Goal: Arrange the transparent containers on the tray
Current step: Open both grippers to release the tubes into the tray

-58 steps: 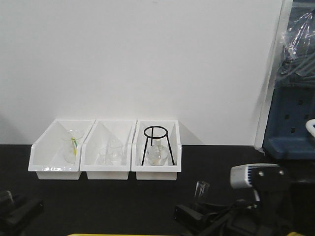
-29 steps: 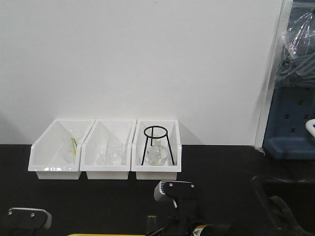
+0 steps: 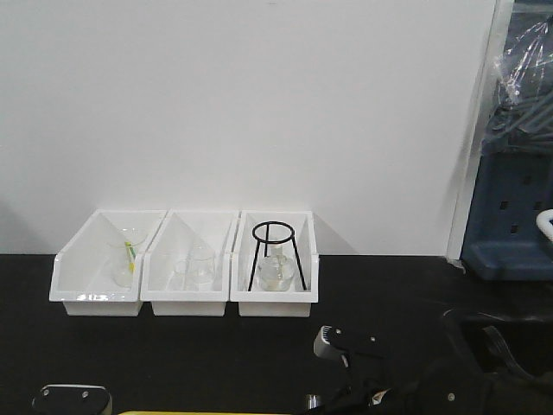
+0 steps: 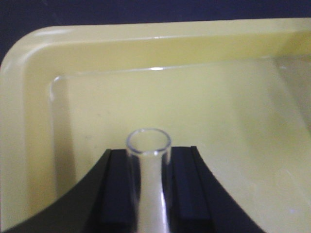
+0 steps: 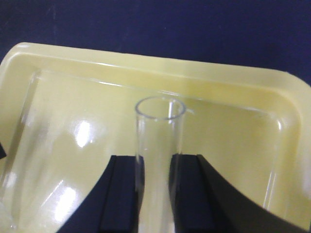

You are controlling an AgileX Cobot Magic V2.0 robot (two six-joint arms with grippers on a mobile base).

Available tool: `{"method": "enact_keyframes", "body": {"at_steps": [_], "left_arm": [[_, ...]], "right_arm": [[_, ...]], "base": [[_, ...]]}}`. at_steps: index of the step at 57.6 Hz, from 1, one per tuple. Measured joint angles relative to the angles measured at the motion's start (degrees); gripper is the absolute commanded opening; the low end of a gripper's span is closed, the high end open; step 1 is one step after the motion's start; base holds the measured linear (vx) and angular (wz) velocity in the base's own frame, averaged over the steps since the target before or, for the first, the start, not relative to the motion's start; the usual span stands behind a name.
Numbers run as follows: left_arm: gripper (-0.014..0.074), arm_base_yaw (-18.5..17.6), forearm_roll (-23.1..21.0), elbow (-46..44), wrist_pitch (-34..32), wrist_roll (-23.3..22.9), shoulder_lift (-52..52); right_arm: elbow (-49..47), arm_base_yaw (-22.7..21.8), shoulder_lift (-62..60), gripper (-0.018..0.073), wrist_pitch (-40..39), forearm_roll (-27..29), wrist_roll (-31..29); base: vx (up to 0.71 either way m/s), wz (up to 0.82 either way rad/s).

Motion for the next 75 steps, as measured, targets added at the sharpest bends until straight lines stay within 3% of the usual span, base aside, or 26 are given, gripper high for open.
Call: {"method": "enact_keyframes", "body": {"at_steps": [16,25,51,63,75], "left_arm": [[0.0444,0.0,-0.17,0.0,-2.13,0.0,3.56],[0.051,0.0,-0.17,0.0,-3.09,0.0,3.77],[0.0517,0.0,-0.17,-0.06,-5.59,0.0,0.25],[0.0512,0.0,-0.17,-0.06,-6.67,0.38,-6.8],[0.0512,0.0,-0.17,-0.06,-4.9,1.71,-16.43]], "right_arm": [[0.0,0.0,3.12,0.0213,-0.16,0.0,-0.05],[0.0,0.0,5.96,0.0262,-0.09,0.11,-0.05],[0.0,0.0,7.39,0.0549,0.44,0.17,-0.05],[0.0,0.0,4.62,0.0554,2.42,0.17,0.0],[0.0,0.0,-8.42,0.0494,2.51,-1.6,-3.63]], "base": [[0.0,0.0],[0.0,0.0],[0.0,0.0],[0.0,0.0],[0.0,0.0]]}}
